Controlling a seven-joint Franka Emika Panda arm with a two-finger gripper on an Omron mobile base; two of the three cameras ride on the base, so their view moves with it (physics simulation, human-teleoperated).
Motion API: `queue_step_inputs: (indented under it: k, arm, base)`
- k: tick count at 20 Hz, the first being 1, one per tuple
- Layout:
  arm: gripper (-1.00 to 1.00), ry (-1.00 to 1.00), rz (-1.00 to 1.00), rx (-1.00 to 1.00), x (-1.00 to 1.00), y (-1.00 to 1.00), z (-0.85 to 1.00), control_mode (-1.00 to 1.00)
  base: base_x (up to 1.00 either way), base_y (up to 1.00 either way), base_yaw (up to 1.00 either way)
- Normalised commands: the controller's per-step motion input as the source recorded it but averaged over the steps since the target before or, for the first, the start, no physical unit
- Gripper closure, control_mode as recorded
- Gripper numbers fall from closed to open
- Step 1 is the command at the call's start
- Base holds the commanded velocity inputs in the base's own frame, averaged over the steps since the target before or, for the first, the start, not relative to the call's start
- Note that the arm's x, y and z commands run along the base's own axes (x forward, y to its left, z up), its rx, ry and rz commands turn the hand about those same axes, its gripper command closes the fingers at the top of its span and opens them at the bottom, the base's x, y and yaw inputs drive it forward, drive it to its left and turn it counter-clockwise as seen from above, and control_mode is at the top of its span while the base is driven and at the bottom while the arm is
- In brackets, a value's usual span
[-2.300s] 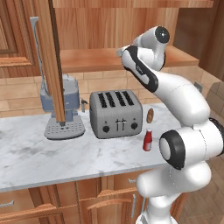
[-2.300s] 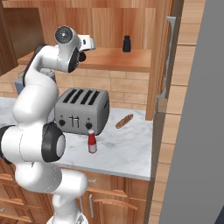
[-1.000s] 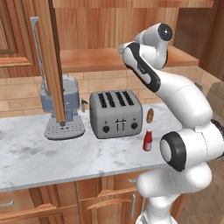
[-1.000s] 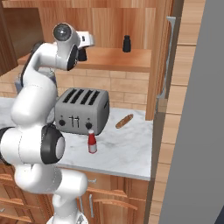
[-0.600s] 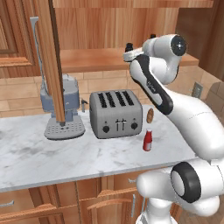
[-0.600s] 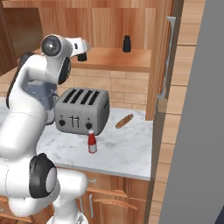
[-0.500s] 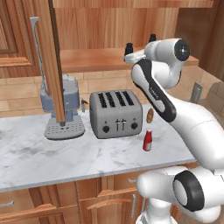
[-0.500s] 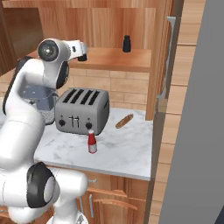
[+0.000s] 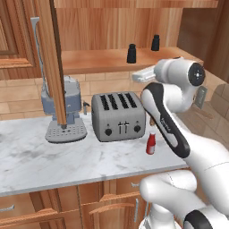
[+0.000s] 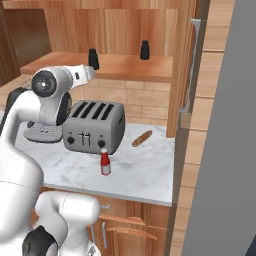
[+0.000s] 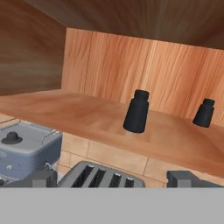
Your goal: Pick the ketchup and shaker from the counter and place them in the cabinet.
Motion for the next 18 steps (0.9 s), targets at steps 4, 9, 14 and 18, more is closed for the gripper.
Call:
queue_step_inputs:
  k: [4,9,14,18]
  arm:
    - [-1.0,0.05,-0.03,-0.03,-0.19,0.0,-0.46,-1.0]
    - [-1.0,0.09,-0.05,-0.04,-0.06,0.0,-0.46,-1.0]
    - [-1.0,0.12,-0.06,-0.04,0.0,0.0,-0.46,-1.0]
    - [-1.0,0.15,-0.07,-0.06,0.0,0.0,-0.46,-1.0]
  base:
    - [0.0,0.0,0.0]
    - [0.0,0.0,0.0]
    - [0.0,0.0,0.0]
    - [0.0,0.0,0.0]
